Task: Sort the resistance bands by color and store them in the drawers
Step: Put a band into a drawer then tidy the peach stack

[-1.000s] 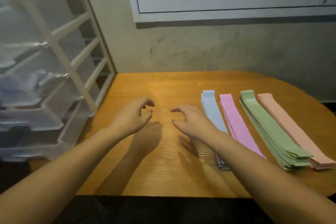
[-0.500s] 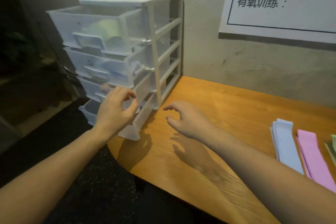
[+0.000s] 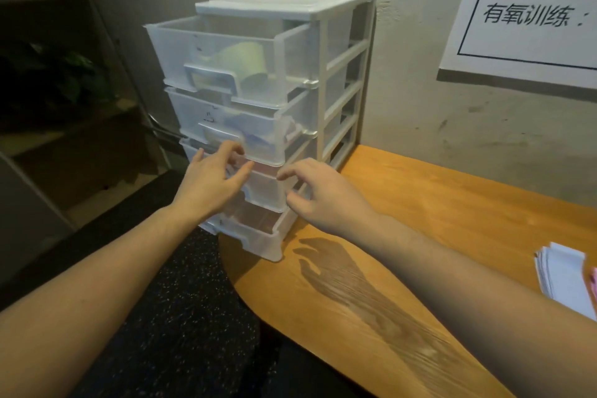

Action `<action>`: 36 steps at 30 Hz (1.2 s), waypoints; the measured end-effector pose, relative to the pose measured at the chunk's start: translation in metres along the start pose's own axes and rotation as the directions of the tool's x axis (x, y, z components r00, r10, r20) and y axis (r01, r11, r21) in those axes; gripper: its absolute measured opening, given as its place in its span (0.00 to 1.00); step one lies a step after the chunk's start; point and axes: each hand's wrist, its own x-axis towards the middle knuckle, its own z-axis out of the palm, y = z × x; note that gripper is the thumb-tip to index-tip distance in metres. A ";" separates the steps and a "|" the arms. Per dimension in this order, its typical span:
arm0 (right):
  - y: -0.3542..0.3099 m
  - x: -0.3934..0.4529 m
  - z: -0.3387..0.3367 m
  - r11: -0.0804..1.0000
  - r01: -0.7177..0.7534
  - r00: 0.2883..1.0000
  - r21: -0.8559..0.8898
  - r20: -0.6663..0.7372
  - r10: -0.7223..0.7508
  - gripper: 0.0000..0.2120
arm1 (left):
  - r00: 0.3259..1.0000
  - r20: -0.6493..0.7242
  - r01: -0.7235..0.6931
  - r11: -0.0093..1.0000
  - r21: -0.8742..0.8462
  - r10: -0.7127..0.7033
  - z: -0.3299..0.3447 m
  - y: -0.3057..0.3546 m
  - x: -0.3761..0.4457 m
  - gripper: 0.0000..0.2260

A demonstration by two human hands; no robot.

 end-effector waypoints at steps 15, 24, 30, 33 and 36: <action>-0.024 0.019 0.019 0.998 0.056 0.997 0.011 0.042 -0.057 0.17 | 0.979 0.161 0.118 0.991 0.056 -0.125 -0.036 -0.017 -0.003 0.07; -0.020 0.020 0.021 0.999 0.034 0.999 0.030 0.021 -0.035 0.15 | 0.829 0.496 0.191 0.964 0.183 -0.258 -0.022 -0.012 0.037 0.20; -0.008 0.014 0.013 0.998 0.019 1.000 0.051 -0.010 -0.019 0.13 | 0.815 0.497 0.241 0.954 0.177 -0.298 -0.002 -0.006 0.043 0.23; -0.001 0.011 0.012 0.998 0.021 1.000 0.051 -0.018 -0.020 0.13 | 0.861 0.441 0.192 0.966 0.176 -0.252 0.000 -0.008 0.043 0.17; -0.002 0.008 0.011 0.998 0.011 1.000 0.055 -0.009 -0.010 0.13 | 0.888 0.426 0.132 0.983 0.125 -0.173 -0.007 -0.010 0.041 0.04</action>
